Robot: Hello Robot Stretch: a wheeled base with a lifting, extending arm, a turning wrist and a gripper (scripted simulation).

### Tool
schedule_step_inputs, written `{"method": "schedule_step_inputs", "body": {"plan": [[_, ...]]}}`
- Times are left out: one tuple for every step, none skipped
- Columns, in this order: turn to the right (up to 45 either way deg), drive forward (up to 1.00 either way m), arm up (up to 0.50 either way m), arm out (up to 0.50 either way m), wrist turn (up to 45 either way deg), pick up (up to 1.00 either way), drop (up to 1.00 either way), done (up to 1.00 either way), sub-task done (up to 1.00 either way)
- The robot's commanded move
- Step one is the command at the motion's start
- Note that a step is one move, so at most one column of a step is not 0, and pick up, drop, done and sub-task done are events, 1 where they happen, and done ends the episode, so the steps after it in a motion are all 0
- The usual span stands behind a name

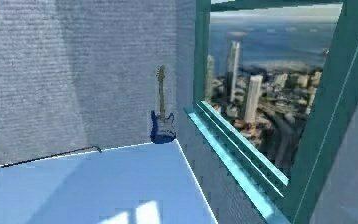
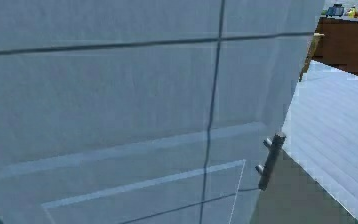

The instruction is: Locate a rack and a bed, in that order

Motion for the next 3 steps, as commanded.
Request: {"method": "schedule_step_inputs", "body": {"plan": [[45.0,0.0,0.0,0.0,0.0,0.0,0.0,0.0,0.0],[27.0,0.0,0.0,0.0,0.0,0.0,0.0,0.0,0.0],[0.0,0.15,0.0,0.0,0.0,0.0,0.0,0.0,0.0]]}}
